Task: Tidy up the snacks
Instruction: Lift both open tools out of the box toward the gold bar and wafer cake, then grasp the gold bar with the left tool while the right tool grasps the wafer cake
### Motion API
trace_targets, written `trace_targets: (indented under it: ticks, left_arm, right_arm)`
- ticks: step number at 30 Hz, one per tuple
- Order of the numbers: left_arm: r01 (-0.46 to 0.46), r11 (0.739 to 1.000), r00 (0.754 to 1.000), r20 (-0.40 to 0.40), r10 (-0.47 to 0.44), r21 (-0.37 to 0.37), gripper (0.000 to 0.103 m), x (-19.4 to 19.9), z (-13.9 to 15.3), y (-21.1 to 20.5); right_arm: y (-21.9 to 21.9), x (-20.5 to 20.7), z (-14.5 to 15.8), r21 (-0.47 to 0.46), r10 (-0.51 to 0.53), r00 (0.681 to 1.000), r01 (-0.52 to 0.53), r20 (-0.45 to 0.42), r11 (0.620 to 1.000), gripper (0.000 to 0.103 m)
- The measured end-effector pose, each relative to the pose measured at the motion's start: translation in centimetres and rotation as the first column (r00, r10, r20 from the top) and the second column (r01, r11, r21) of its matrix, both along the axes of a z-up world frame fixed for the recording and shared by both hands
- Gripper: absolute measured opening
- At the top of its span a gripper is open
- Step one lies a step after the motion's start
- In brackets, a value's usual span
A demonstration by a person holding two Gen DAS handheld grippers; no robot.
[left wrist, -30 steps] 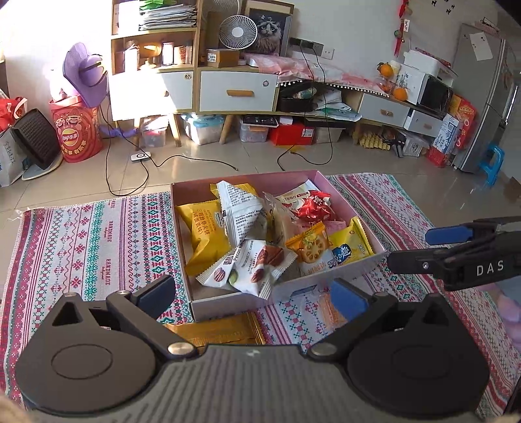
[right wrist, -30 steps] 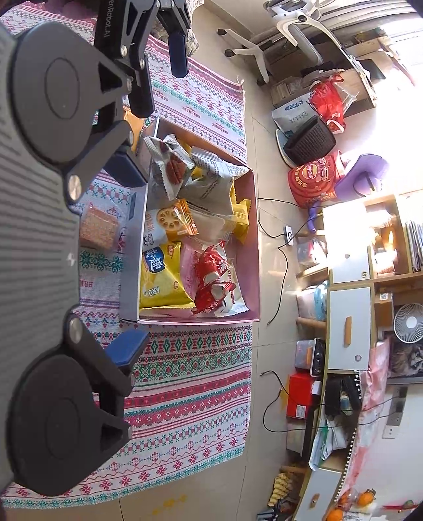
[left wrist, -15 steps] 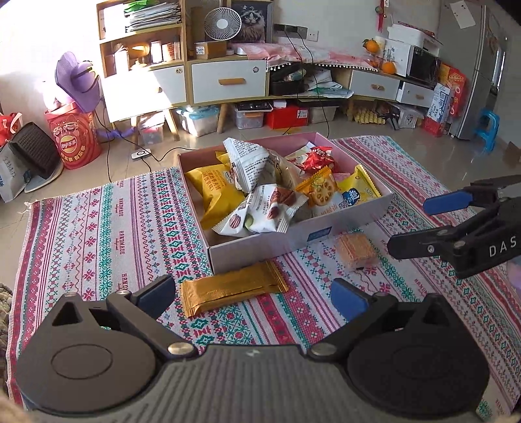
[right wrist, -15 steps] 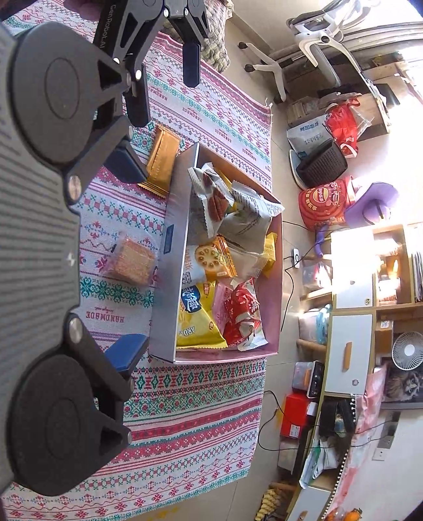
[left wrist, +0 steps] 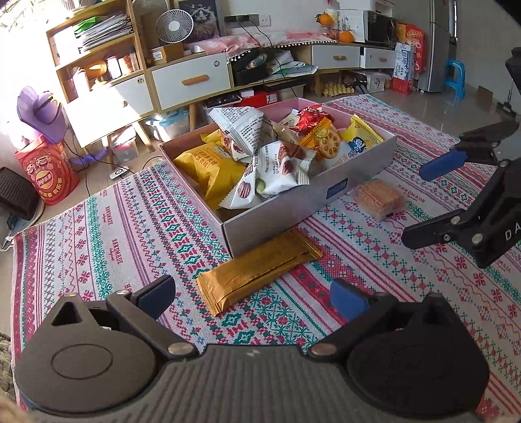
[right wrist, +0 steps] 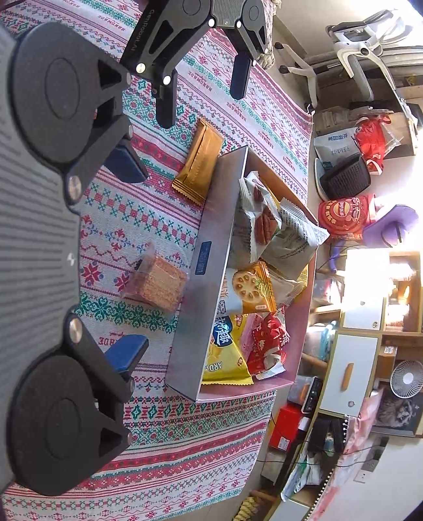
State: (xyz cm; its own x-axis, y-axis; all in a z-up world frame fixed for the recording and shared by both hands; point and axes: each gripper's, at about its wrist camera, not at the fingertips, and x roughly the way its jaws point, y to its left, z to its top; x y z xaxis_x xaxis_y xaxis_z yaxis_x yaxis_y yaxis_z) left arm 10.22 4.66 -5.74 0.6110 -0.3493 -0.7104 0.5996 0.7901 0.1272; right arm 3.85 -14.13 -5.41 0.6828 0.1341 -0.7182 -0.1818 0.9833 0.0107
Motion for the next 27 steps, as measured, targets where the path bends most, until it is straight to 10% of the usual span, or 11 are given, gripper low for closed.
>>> trace_targets:
  ticks: [14, 23, 27]
  left_arm:
    - [0.104, 0.994, 0.987, -0.122, -0.1, 0.026, 0.103, 2.8, -2.3, -2.2]
    - [0.304, 0.953, 0.904, -0.313, -0.289, -0.001, 0.103, -1.2, -1.9, -3.3]
    - [0.302, 0.953, 0.915, -0.285, -0.285, 0.017, 0.103, -2.5, -1.6, -3.3]
  right_arm:
    - [-0.6, 2.3, -1.9, -0.022, -0.012, 1.0, 0.013, 0.022, 1.0, 0.096]
    - [-1.7, 2.6, -2.3, -0.026, -0.051, 0.999, 0.05, -0.02, 0.998, 0.086]
    - [-2.3, 2.2, -2.1, -0.041, -0.06, 0.998, 0.058, -0.034, 0.997, 0.086]
